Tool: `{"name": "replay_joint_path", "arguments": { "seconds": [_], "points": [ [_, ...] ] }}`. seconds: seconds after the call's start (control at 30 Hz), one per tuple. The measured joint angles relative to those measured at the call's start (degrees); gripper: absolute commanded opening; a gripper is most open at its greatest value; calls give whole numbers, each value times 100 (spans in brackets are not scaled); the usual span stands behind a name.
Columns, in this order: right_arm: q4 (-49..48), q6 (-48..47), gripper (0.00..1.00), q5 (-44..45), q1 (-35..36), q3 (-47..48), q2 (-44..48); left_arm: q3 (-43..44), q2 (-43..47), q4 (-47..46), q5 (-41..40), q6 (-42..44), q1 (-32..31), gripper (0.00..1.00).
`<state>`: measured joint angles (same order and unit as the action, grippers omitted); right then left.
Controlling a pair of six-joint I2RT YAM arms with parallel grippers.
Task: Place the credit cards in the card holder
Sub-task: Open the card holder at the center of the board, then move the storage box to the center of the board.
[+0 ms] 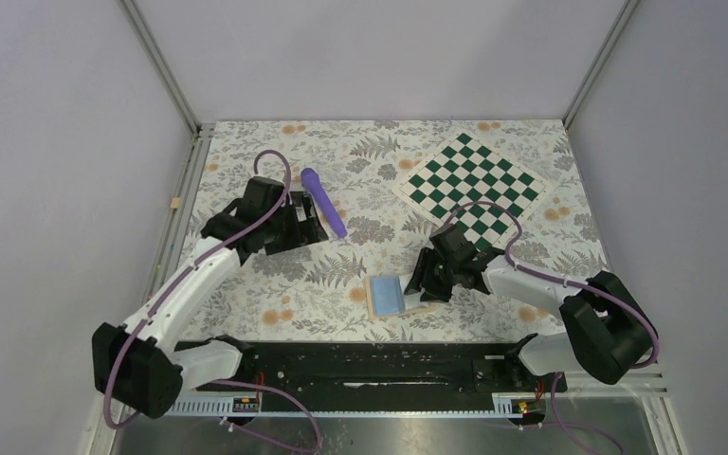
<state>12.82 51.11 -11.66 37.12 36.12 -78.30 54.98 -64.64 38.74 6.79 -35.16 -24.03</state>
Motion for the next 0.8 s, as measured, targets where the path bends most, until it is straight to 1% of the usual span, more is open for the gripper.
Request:
{"name": "replay_joint_path", "arguments": {
  "seconds": [0.1,0.17,0.37,0.6,0.7,0.8],
  "points": [
    [-63,17,55,-7,0,-107,-7,232,-437,68,-197,236,293,82],
    [-118,17,55,-9,0,-136,-11,354,-743,57,-321,365,420,80],
    [-289,17,55,-107,0,-179,7,555,-1484,37,-660,640,573,74],
    [-431,155,53,-319,0,-306,407,909,-2363,-144,-807,935,603,52],
    [-496,243,53,-439,0,-299,629,964,-2645,-164,-807,1036,603,46],
    [-455,271,53,-466,0,-234,787,990,-2820,-179,-793,1137,603,34]
  ]
}}
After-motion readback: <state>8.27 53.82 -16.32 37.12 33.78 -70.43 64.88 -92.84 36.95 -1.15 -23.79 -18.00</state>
